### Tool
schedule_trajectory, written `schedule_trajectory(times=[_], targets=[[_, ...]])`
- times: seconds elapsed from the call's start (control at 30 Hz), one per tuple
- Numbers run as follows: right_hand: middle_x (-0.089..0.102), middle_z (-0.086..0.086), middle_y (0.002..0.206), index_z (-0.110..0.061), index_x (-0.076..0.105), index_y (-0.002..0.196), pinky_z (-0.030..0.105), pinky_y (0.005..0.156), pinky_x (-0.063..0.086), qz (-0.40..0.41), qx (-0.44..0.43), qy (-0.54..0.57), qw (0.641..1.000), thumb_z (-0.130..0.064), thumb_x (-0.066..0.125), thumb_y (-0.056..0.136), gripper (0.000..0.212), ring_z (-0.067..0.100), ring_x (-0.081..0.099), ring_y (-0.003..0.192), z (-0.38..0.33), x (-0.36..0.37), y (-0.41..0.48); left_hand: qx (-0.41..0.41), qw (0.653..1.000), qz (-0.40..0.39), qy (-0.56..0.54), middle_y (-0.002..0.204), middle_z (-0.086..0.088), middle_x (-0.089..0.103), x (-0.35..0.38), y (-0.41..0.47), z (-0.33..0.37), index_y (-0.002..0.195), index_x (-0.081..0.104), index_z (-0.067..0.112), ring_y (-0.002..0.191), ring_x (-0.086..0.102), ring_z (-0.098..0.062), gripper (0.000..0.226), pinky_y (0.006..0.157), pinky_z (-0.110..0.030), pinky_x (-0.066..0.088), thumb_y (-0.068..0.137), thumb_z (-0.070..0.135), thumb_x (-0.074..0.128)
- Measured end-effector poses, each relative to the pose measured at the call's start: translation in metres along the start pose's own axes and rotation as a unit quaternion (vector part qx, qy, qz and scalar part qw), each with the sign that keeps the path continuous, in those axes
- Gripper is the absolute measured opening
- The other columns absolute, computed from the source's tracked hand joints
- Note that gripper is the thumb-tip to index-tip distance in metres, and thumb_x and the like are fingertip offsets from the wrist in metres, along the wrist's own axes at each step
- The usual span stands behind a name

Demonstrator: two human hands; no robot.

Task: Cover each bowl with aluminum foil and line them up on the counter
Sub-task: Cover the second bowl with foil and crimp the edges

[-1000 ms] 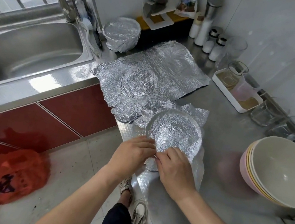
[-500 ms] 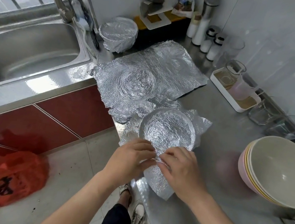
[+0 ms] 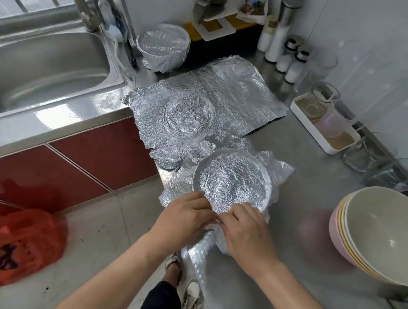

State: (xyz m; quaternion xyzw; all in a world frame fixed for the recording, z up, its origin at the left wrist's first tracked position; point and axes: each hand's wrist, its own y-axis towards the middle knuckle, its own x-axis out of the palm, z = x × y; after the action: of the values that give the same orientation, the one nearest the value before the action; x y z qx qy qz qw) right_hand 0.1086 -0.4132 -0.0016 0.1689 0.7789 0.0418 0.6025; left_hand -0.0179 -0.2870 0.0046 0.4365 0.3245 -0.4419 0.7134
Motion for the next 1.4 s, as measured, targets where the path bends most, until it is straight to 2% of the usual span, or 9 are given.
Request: schedule_trajectory(times=[0.2, 0.37, 0.53, 0.7, 0.87, 1.03, 1.13, 1.3, 1.4], targets=[[0.055, -0.01, 0.084, -0.025, 0.067, 0.088, 0.024, 0.071, 0.035, -0.058, 0.007, 0.064, 0.996, -0.042, 0.057, 0.083, 0.02, 0.011, 0.051, 0.08, 0.016, -0.018, -0.005, -0.041, 0.999, -0.031, 0.002, 0.09, 0.005, 0.067, -0.011, -0.007, 0.0, 0.097, 0.075, 0.016, 0.091, 0.057, -0.015, 0.026, 0.077, -0.021, 0.045, 0.089, 0.032, 0.057], [0.056, -0.007, 0.081, -0.02, 0.067, 0.08, 0.026, 0.072, 0.033, -0.06, -0.029, 0.033, 0.997, -0.024, 0.078, 0.075, 0.013, 0.016, 0.053, 0.077, 0.021, -0.021, -0.009, -0.032, 0.999, -0.035, 0.023, 0.087, 0.005, 0.066, -0.012, -0.007, -0.004, 0.09, 0.077, 0.017, 0.091, 0.058, -0.017, 0.027, 0.071, -0.026, 0.049, 0.089, 0.032, 0.054], [0.053, -0.002, 0.074, -0.017, 0.062, 0.069, 0.03, 0.07, 0.033, -0.048, -0.053, -0.011, 0.997, -0.005, 0.082, 0.062, 0.024, 0.02, 0.05, 0.072, 0.028, -0.016, -0.006, 0.0, 0.999, -0.012, 0.042, 0.085, 0.002, 0.065, 0.0, -0.009, -0.002, 0.084, 0.074, 0.013, 0.083, 0.057, -0.019, 0.017, 0.07, -0.03, 0.047, 0.088, 0.02, 0.059], [0.053, -0.005, 0.082, -0.022, 0.06, 0.073, 0.033, 0.084, 0.031, -0.052, -0.054, -0.033, 0.997, -0.002, 0.081, 0.059, 0.032, 0.018, 0.055, 0.081, 0.036, -0.022, -0.004, 0.002, 0.998, 0.009, 0.057, 0.08, -0.001, 0.063, 0.011, -0.009, 0.009, 0.084, 0.073, 0.011, 0.074, 0.058, -0.021, 0.007, 0.067, -0.031, 0.047, 0.079, 0.014, 0.07], [0.06, -0.003, 0.113, -0.026, 0.069, 0.096, 0.037, 0.086, 0.035, -0.024, 0.04, 0.003, 0.999, -0.008, 0.07, 0.07, 0.032, 0.018, 0.051, 0.111, 0.05, -0.027, -0.012, 0.009, 0.998, -0.017, 0.061, 0.081, 0.0, 0.062, 0.021, -0.005, 0.03, 0.092, 0.071, 0.012, 0.071, 0.055, -0.021, 0.019, 0.062, -0.033, 0.049, 0.09, 0.027, 0.059], [0.063, 0.001, 0.103, -0.012, 0.073, 0.101, 0.015, 0.088, 0.038, 0.098, 0.274, 0.162, 0.943, -0.003, 0.064, 0.081, 0.023, 0.012, 0.057, 0.094, 0.041, -0.025, -0.015, -0.014, 0.999, -0.019, 0.049, 0.086, 0.001, 0.063, 0.034, 0.001, 0.04, 0.102, 0.068, 0.015, 0.074, 0.054, -0.022, 0.025, 0.061, -0.034, 0.05, 0.087, 0.031, 0.058], [0.065, 0.001, 0.091, -0.012, 0.074, 0.094, 0.018, 0.077, 0.043, 0.119, 0.354, 0.191, 0.908, -0.012, 0.073, 0.082, 0.012, 0.015, 0.062, 0.08, 0.031, -0.024, -0.009, -0.016, 0.999, -0.007, 0.044, 0.089, 0.001, 0.063, 0.037, 0.006, 0.043, 0.104, 0.066, 0.016, 0.077, 0.055, -0.023, 0.025, 0.063, -0.035, 0.051, 0.087, 0.032, 0.056], [0.068, 0.005, 0.083, -0.013, 0.073, 0.085, 0.029, 0.071, 0.046, 0.121, 0.426, 0.153, 0.883, -0.019, 0.075, 0.078, 0.01, 0.022, 0.064, 0.073, 0.027, -0.025, 0.008, -0.086, 0.989, -0.085, 0.083, 0.144, -0.006, 0.049, 0.04, 0.013, 0.042, 0.137, 0.051, 0.014, 0.132, 0.046, -0.028, 0.061, 0.107, -0.043, 0.041, 0.089, 0.051, 0.044], [0.069, 0.006, 0.079, -0.012, 0.074, 0.082, 0.023, 0.066, 0.035, 0.121, 0.451, 0.149, 0.871, -0.019, 0.073, 0.078, 0.008, 0.022, 0.064, 0.075, 0.023, -0.022, 0.013, -0.114, 0.978, -0.136, 0.11, 0.155, -0.007, 0.034, 0.045, 0.017, 0.039, 0.147, 0.039, 0.013, 0.143, 0.031, -0.026, 0.067, 0.113, -0.048, 0.033, 0.093, 0.052, 0.034]])
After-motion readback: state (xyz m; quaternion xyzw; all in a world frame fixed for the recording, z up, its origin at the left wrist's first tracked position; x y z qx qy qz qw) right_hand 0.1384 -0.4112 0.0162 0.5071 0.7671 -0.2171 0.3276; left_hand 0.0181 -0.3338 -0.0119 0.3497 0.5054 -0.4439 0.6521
